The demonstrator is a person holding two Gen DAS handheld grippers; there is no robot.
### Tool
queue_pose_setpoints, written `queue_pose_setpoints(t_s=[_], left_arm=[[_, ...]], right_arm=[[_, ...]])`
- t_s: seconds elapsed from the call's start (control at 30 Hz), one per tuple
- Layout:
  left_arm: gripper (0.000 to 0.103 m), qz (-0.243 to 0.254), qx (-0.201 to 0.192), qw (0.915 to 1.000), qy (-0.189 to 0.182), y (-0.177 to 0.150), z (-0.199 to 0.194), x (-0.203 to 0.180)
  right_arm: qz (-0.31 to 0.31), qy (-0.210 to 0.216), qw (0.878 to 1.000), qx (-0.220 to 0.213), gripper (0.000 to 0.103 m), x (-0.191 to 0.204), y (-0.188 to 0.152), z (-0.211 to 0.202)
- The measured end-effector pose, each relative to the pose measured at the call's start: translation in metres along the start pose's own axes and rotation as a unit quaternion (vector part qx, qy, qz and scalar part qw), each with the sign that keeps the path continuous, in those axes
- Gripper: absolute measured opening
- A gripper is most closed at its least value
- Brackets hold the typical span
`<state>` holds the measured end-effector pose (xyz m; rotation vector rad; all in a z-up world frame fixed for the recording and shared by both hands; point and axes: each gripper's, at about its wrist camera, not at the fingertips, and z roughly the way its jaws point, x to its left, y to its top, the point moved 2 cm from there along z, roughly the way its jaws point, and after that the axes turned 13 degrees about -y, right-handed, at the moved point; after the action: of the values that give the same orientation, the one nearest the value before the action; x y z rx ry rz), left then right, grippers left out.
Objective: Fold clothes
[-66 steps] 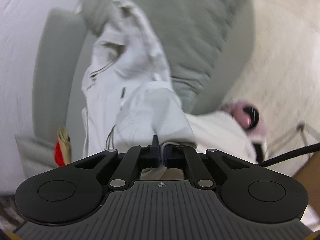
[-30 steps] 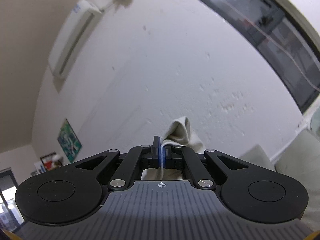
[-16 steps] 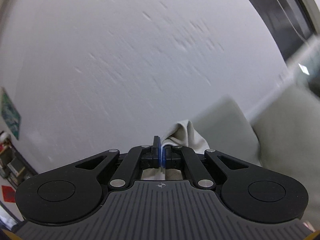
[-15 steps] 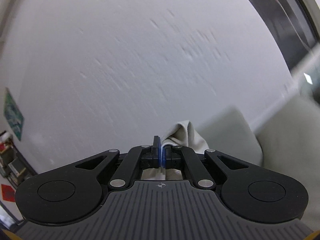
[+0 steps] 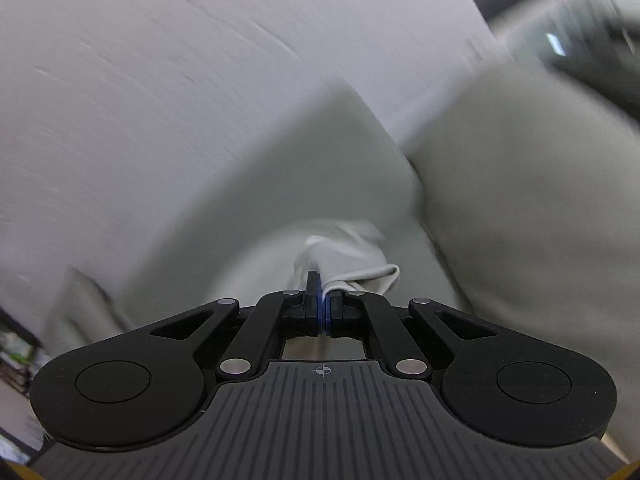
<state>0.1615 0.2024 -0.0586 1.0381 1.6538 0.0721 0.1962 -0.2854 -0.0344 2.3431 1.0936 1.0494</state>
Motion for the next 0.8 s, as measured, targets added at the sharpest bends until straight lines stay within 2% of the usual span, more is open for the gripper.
queue_pose_setpoints(t_s=[0.13, 0.23, 0.37, 0.43, 0.47, 0.5, 0.53, 0.63, 0.7, 0.8], left_arm=[[0.000, -0.047, 0.041, 0.9972, 0.042, -0.036, 0.007, 0.041], [0.000, -0.062, 0.054, 0.9951, 0.055, -0.044, 0.001, 0.053], [0.005, -0.066, 0.075, 0.9925, 0.070, -0.037, 0.000, 0.054], [0.027, -0.060, 0.089, 0.9907, 0.084, -0.048, -0.008, 0.055], [0.031, -0.057, 0.095, 0.9900, 0.087, -0.053, -0.011, 0.055], [0.036, -0.057, 0.104, 0.9893, 0.085, -0.060, -0.013, 0.057], [0.037, -0.059, 0.113, 0.9883, 0.084, -0.068, -0.016, 0.059], [0.036, -0.065, 0.136, 0.9861, 0.071, -0.091, -0.027, 0.064], [0.036, -0.061, 0.148, 0.9851, 0.062, -0.108, -0.040, 0.061], [0.037, -0.048, 0.174, 0.9823, 0.049, -0.122, -0.056, 0.042]], right_arm=[[0.020, -0.054, 0.996, 0.066, 0.001, -0.043, -0.048, 0.039], [0.027, -0.077, 0.992, 0.096, 0.001, -0.062, -0.073, 0.046], [0.018, -0.091, 0.990, 0.106, 0.002, -0.075, -0.073, 0.047], [0.020, -0.081, 0.988, 0.128, 0.015, -0.073, -0.065, 0.044], [0.023, -0.081, 0.987, 0.141, 0.025, -0.076, -0.067, 0.041], [0.022, -0.078, 0.985, 0.150, 0.044, -0.077, -0.071, 0.038], [0.017, -0.071, 0.985, 0.158, 0.051, -0.083, -0.075, 0.036], [0.016, -0.051, 0.983, 0.178, 0.052, -0.099, -0.093, 0.021], [0.039, -0.028, 0.981, 0.190, 0.052, -0.114, -0.104, 0.002], [0.070, -0.001, 0.982, 0.176, 0.052, -0.129, -0.114, -0.035]])
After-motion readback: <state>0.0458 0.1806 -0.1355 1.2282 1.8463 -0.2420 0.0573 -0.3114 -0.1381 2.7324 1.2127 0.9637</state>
